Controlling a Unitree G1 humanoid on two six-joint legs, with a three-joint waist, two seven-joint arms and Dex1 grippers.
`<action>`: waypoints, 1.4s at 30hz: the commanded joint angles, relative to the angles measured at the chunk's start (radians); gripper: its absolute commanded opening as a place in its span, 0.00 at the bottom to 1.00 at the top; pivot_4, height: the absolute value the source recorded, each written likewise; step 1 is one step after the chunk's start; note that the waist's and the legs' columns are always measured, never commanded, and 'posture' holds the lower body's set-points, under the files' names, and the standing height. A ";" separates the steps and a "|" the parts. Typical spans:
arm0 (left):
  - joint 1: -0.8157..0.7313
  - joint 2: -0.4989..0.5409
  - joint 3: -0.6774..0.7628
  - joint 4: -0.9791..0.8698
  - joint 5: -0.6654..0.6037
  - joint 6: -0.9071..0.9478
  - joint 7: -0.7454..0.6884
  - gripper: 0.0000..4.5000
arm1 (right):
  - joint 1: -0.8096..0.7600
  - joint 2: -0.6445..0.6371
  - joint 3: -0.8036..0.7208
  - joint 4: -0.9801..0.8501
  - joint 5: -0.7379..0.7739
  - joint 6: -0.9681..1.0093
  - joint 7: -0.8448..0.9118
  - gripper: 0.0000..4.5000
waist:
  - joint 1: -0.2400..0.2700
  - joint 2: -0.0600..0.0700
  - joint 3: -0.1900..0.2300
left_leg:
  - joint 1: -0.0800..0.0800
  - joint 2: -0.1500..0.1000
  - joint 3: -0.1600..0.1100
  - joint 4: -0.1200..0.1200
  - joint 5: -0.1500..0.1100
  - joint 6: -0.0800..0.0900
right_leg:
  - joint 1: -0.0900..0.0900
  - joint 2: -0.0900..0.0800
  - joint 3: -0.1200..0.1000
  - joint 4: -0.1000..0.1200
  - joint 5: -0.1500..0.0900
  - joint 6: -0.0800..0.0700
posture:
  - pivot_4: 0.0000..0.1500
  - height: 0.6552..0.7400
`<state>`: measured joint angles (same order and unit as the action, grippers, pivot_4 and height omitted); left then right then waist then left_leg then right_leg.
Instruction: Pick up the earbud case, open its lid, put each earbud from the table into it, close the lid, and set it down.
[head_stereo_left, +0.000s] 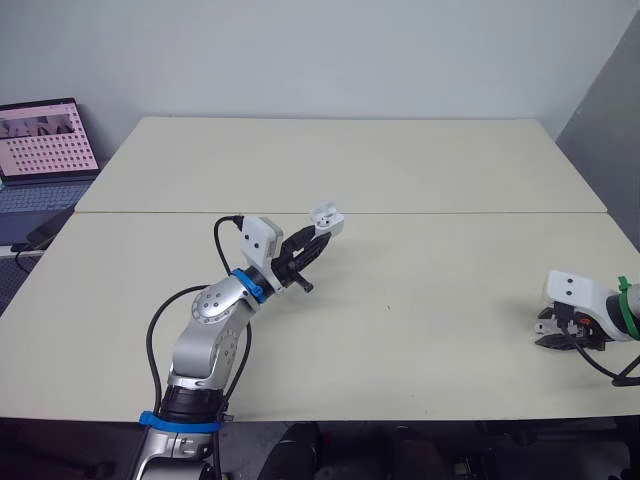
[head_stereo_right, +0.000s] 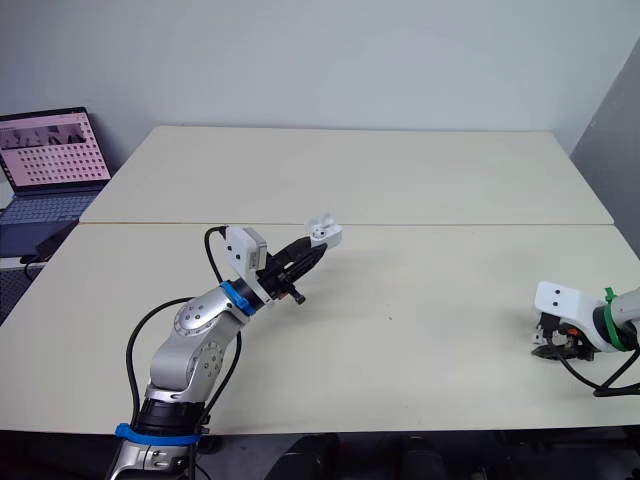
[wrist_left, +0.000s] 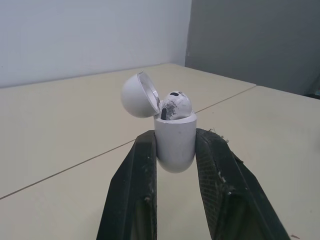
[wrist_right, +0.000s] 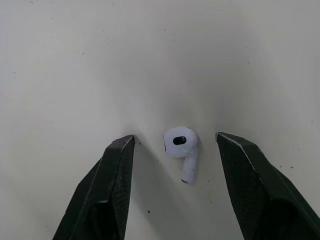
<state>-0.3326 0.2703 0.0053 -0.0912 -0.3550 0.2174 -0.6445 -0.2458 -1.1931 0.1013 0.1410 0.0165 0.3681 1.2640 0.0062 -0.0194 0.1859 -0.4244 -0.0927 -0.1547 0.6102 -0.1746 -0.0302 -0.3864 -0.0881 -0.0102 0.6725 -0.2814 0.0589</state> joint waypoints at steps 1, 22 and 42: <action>-0.018 -0.001 0.000 -0.031 -0.012 -0.011 -0.004 0.16 | -0.006 0.017 0.021 0.042 -0.038 -0.018 -0.023 0.39 | 0.000 -0.001 -0.001 | 0.000 0.000 0.000 0.000 0.000 0.000 | 0.000 0.000 0.000 0.000 0.000 0.000 | 1.00 1.00; -0.105 -0.058 -0.033 0.036 -0.062 -0.006 -0.087 0.16 | -0.492 0.846 -0.309 -0.397 0.451 0.477 -0.592 0.09 | 0.002 -0.002 0.000 | -0.002 -0.001 -0.007 0.000 0.000 -0.001 | -0.003 0.001 -0.001 0.003 0.001 0.000 | 1.00 1.00; -0.184 -0.057 -0.034 0.068 -0.093 0.018 -0.139 0.16 | -0.391 0.932 -0.191 -0.454 0.482 0.450 -0.765 0.09 | -0.028 -0.001 0.000 | 0.000 0.000 -0.005 -0.001 0.001 -0.001 | -0.003 0.002 0.000 0.006 0.002 0.000 | 1.00 1.00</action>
<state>-0.4919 0.2160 -0.0337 -0.0016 -0.4312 0.2410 -0.7776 -0.6371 -0.2500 -0.0918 -0.2812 0.4929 0.8395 0.5005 -0.0216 -0.0206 0.1855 -0.4239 -0.0932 -0.1600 0.6093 -0.1737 -0.0312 -0.3897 -0.0856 -0.0100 0.6788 -0.2797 0.0588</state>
